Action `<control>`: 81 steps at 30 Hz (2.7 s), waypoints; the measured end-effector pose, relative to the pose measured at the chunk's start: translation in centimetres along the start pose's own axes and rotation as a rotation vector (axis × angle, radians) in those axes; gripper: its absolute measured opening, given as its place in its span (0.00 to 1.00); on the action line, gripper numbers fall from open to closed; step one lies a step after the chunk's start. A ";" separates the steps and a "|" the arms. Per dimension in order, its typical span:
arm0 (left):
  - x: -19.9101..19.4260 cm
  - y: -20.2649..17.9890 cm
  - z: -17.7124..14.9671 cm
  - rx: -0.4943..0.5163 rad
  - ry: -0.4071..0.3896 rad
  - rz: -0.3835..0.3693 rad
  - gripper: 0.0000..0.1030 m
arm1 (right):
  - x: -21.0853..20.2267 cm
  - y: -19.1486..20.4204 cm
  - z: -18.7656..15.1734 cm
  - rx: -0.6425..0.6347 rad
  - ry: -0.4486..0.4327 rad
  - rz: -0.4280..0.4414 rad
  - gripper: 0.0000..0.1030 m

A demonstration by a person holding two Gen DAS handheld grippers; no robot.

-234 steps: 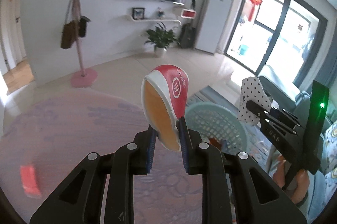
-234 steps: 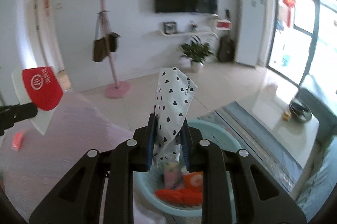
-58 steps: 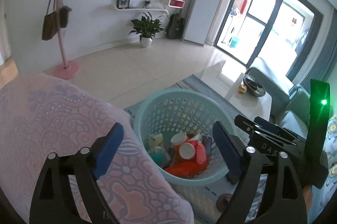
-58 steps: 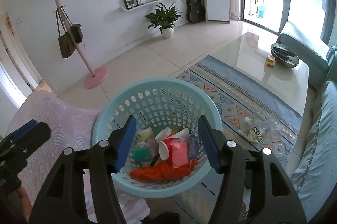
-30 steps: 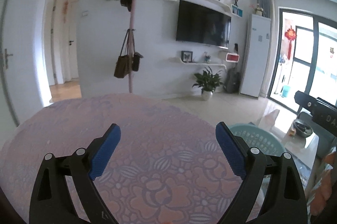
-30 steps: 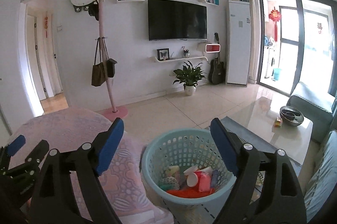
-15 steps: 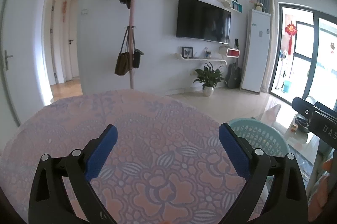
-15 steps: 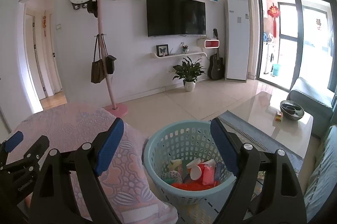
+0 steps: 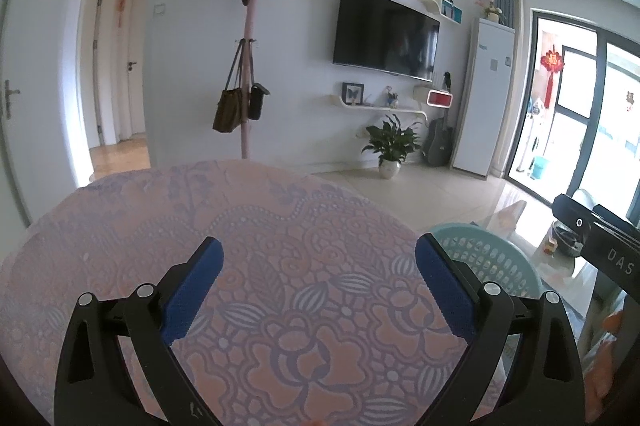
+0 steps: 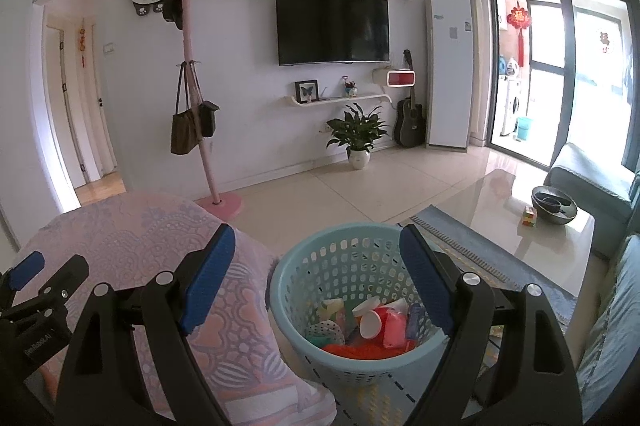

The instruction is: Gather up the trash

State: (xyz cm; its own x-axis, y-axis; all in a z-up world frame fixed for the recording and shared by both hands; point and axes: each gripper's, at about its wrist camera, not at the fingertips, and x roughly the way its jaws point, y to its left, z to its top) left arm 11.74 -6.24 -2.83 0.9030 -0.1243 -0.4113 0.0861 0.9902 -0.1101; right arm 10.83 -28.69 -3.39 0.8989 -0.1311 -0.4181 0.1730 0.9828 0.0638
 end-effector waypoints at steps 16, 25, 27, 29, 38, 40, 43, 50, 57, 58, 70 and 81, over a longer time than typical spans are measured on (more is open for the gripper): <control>-0.1 -0.5 0.2 0.016 -0.008 0.011 0.92 | 0.1 0.4 -0.2 -0.014 0.005 -0.021 0.78; -0.1 -0.5 0.2 0.016 -0.007 0.011 0.92 | 0.3 0.2 -0.2 -0.010 0.010 -0.014 0.78; -0.1 -0.5 0.2 0.015 -0.004 0.011 0.92 | 0.4 0.2 -0.3 -0.008 0.012 -0.011 0.78; -0.1 -0.6 0.2 0.016 -0.006 0.012 0.93 | 0.5 0.1 -0.4 -0.006 0.015 -0.011 0.78; -0.2 -0.6 0.3 0.016 -0.007 0.011 0.93 | 0.6 0.0 -0.4 -0.005 0.017 -0.009 0.78; -0.2 -0.6 0.3 0.015 -0.006 0.011 0.93 | 0.6 0.0 -0.4 -0.007 0.017 -0.009 0.78; -0.2 -0.6 0.3 0.016 -0.006 0.011 0.92 | 0.6 0.1 -0.4 -0.006 0.016 -0.009 0.78; -0.1 -0.6 0.2 0.020 -0.002 0.012 0.93 | 0.8 0.2 0.0 -0.019 0.009 -0.003 0.78; 0.3 0.0 -0.3 0.012 0.005 0.004 0.93 | 0.8 0.0 -0.3 -0.021 0.005 0.002 0.78; 0.4 -0.1 -0.4 0.012 0.008 0.002 0.93 | 0.8 0.0 -0.4 -0.020 0.008 0.002 0.78; 0.1 0.0 -0.2 0.024 -0.024 0.017 0.92 | 0.7 -0.4 -0.2 -0.019 0.014 0.007 0.78; -2.2 -0.5 1.0 0.052 -0.018 0.046 0.92 | -0.6 -0.5 0.3 -0.022 0.014 -0.002 0.78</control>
State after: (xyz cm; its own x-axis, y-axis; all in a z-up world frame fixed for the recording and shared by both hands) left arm 10.13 -6.45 -1.02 0.9137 -0.0780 -0.3989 0.0658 0.9969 -0.0443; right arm 10.29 -29.14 -2.88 0.8929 -0.1310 -0.4307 0.1654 0.9853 0.0433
